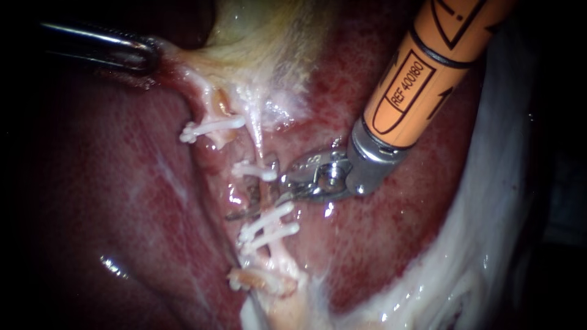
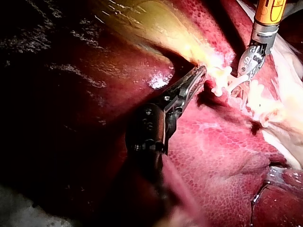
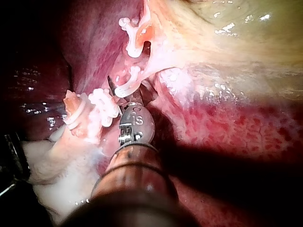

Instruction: Go to the cutting position right tube

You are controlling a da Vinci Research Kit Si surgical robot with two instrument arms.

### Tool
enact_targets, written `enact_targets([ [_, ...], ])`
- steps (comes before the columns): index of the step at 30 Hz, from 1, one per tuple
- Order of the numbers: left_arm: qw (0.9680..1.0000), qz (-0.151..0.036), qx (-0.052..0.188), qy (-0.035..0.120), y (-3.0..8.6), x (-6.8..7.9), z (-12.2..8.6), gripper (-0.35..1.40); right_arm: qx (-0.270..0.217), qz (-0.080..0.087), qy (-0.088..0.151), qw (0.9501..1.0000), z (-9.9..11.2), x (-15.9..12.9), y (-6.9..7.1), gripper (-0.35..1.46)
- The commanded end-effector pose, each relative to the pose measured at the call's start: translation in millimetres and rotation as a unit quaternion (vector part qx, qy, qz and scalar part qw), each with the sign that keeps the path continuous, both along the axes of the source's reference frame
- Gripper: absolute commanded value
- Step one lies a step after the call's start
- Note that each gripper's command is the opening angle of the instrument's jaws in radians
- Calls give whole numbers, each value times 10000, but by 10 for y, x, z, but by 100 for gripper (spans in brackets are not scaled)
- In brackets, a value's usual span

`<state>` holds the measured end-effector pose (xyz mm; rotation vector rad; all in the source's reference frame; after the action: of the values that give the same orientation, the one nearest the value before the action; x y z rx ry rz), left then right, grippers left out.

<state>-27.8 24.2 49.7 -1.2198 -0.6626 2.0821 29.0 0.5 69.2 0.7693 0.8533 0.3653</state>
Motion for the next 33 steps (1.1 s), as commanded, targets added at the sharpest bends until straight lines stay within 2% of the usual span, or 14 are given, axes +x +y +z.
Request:
enact_targets([
  [1,10000,1,-1,-1,0,0,0,-35,-1,-3,2,10000,0,0,0,37],
  [4,10000,1,-1,-1,0,0,0,-35,-3,-11,-10,10000,0,0,0,69],
  [6,10000,2,-1,-1,0,0,0,-35,2,4,15,10000,0,0,0,101],
  [8,10000,2,-1,-1,0,0,0,-35,-2,72,80,9999,0,0,0,123],
  [11,10000,2,-1,-2,0,0,0,-35,-6,100,99,9999,0,1,0,136],
  [15,10000,3,-1,-2,0,1,0,-35,-1,117,123,9999,0,0,0,143],
  [23,10000,4,-1,-3,0,1,0,-35,31,124,135,9998,2,-13,7,143],
  [33,10000,6,0,-4,0,2,0,-35,110,12,260,9996,15,-42,19,143],
])
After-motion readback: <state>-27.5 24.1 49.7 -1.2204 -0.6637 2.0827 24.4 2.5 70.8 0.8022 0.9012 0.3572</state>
